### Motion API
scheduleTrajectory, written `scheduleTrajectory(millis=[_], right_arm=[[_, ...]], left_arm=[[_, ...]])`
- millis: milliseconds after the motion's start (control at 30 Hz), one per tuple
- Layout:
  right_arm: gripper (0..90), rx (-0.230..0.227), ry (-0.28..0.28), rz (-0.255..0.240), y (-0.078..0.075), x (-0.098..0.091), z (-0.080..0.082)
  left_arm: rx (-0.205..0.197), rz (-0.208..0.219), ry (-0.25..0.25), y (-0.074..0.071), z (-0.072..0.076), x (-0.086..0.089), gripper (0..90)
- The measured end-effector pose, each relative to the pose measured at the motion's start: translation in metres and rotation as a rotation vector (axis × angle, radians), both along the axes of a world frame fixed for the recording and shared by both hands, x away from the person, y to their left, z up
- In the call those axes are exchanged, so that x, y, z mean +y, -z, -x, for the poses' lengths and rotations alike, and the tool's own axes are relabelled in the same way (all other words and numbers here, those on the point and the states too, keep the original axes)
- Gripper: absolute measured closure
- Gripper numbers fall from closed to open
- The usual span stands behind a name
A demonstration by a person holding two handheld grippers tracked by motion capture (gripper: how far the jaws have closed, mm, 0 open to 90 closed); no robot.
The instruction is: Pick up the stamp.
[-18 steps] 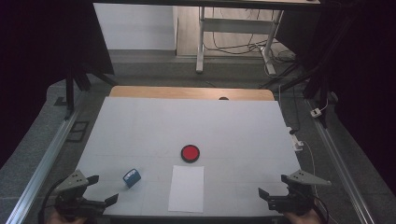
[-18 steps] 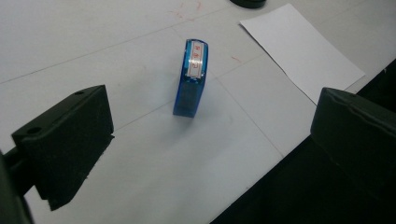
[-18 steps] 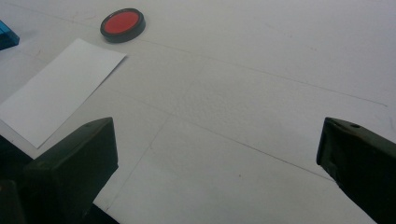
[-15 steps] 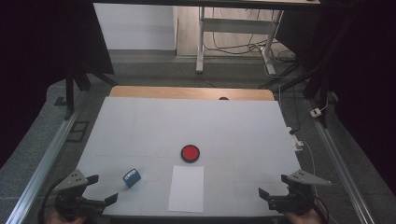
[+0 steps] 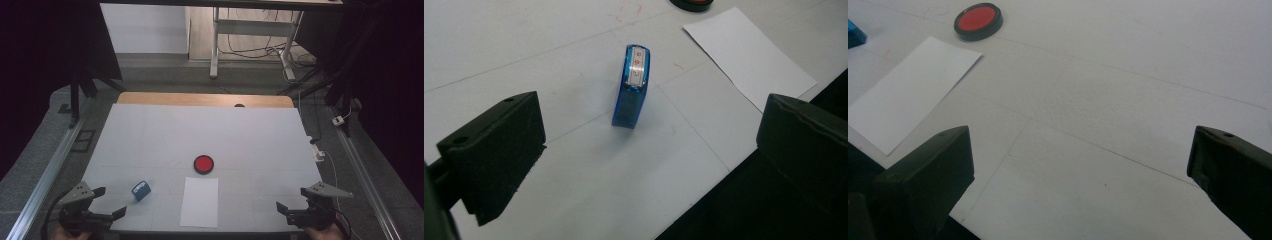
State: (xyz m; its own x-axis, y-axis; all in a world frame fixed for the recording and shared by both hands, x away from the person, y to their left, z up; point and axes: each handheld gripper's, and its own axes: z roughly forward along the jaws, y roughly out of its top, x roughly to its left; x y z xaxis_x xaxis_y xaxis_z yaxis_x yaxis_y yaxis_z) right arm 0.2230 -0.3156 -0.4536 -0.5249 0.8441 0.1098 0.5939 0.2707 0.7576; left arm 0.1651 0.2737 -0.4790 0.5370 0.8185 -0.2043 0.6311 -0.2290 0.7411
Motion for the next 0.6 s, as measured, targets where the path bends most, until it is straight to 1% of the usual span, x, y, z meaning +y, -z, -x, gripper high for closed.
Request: scheduleTrajectory(millis=[133, 367, 467, 533, 600], right_arm=[[0.0, 0.003, -0.008, -0.011, 0.0002, -0.0007, -0.0008], [0.0, 0.011, -0.033, -0.008, 0.0007, 0.0015, -0.0028], [0.0, 0.015, -0.034, -0.005, 0.001, 0.0015, -0.0034], [0.0, 0.019, -0.035, -0.013, 0.0011, 0.0009, -0.0037], [0.0, 0.022, -0.033, -0.014, 0.0009, 0.0003, -0.0037]], left_arm=[[-0.002, -0.017, 0.004, 0.0001, 0.0003, -0.0012, 0.0], [0.0, -0.031, -0.009, -0.0009, 0.0025, -0.0027, 0.0], [-0.021, -0.05, -0.016, -0.003, 0.003, -0.0053, 0.0], [-0.033, -0.058, -0.005, -0.0057, 0.0017, -0.0081, 0.0], [-0.032, -0.055, 0.001, -0.0062, 0.0012, -0.0091, 0.0]])
